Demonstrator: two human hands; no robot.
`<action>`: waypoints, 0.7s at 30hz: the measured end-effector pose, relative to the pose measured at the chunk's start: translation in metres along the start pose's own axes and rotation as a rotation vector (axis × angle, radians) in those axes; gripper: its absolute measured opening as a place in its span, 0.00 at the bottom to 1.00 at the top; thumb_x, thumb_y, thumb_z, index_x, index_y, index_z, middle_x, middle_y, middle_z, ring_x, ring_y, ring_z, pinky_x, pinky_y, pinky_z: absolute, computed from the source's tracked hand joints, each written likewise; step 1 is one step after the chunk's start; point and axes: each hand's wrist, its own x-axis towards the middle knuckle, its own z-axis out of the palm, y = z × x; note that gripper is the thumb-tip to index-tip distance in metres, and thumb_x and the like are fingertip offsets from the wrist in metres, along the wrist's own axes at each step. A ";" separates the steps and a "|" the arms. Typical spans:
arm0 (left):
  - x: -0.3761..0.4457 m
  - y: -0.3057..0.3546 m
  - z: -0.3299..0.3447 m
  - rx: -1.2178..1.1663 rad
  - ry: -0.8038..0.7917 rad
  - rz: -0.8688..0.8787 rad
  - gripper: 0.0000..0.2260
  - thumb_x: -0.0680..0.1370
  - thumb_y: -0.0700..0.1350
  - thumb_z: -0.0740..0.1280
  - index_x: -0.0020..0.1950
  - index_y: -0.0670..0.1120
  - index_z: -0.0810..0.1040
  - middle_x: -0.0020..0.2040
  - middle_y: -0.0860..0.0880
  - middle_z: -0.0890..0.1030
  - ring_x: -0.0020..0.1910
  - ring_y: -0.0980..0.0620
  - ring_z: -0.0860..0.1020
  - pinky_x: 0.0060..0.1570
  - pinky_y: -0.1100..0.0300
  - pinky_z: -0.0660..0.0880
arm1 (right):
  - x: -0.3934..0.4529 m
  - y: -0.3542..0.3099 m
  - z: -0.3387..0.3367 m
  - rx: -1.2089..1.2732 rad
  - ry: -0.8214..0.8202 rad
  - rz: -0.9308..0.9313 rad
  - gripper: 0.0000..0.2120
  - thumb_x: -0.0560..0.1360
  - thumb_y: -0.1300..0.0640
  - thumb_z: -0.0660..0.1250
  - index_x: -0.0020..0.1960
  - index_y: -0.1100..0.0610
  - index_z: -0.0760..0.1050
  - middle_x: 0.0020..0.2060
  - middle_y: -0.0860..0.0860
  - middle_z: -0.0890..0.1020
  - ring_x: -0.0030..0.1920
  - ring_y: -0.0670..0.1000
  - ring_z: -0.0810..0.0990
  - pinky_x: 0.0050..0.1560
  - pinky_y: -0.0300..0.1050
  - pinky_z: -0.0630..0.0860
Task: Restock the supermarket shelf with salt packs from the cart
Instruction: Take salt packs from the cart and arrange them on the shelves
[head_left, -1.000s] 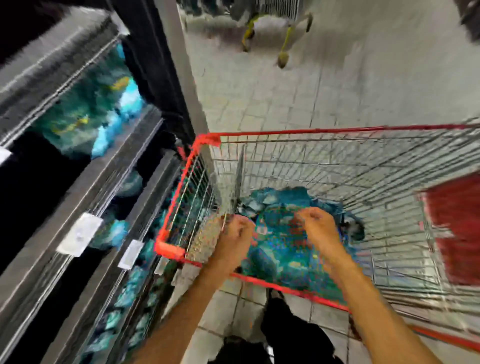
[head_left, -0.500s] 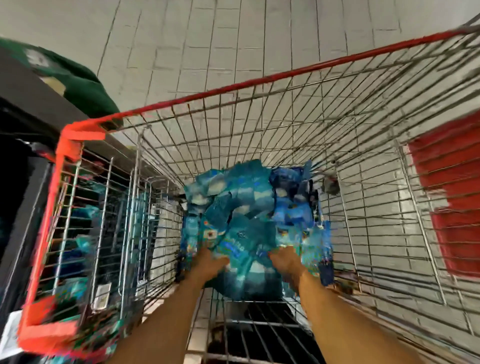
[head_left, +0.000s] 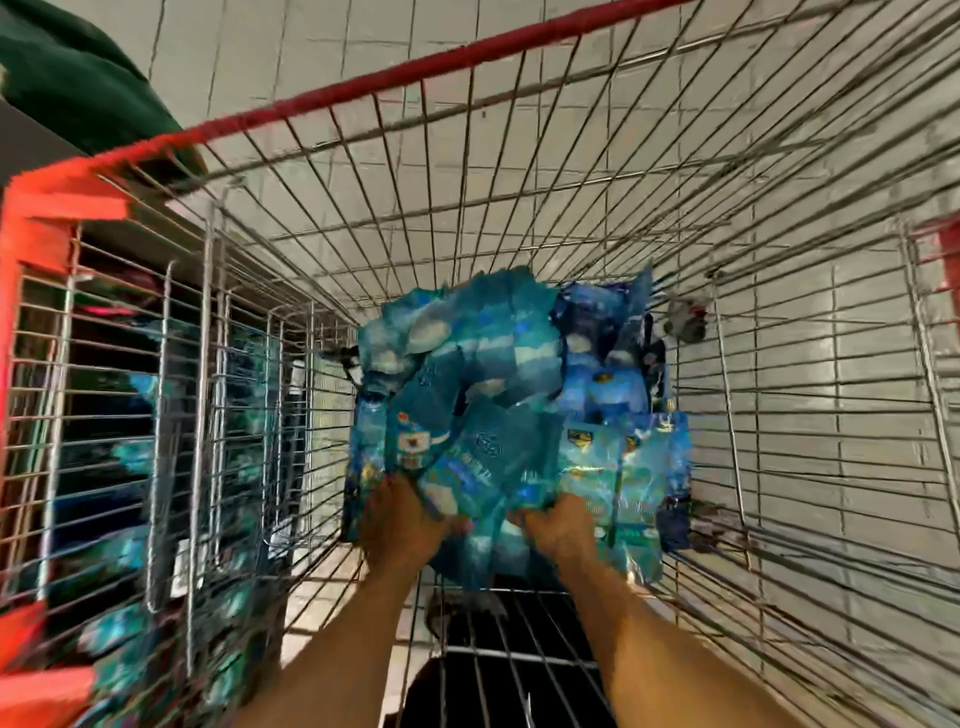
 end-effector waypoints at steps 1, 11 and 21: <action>0.001 -0.002 0.001 0.001 0.000 0.006 0.55 0.48 0.73 0.76 0.66 0.44 0.69 0.65 0.43 0.75 0.64 0.41 0.74 0.60 0.45 0.75 | 0.001 0.001 0.001 0.010 -0.004 0.006 0.16 0.67 0.53 0.78 0.52 0.59 0.83 0.48 0.58 0.86 0.51 0.58 0.84 0.50 0.50 0.80; 0.005 -0.007 0.010 -0.386 -0.344 -0.040 0.23 0.54 0.53 0.85 0.45 0.54 0.81 0.49 0.53 0.85 0.45 0.54 0.82 0.52 0.54 0.81 | -0.006 0.022 -0.030 0.304 -0.087 0.011 0.05 0.73 0.64 0.74 0.42 0.56 0.79 0.37 0.52 0.85 0.37 0.51 0.81 0.41 0.47 0.81; -0.037 0.034 -0.052 -0.590 -0.370 0.132 0.15 0.64 0.39 0.81 0.47 0.47 0.82 0.43 0.50 0.86 0.43 0.51 0.84 0.40 0.60 0.81 | -0.057 0.008 -0.112 0.302 -0.092 -0.030 0.17 0.64 0.53 0.80 0.48 0.55 0.78 0.42 0.52 0.83 0.47 0.55 0.82 0.51 0.51 0.79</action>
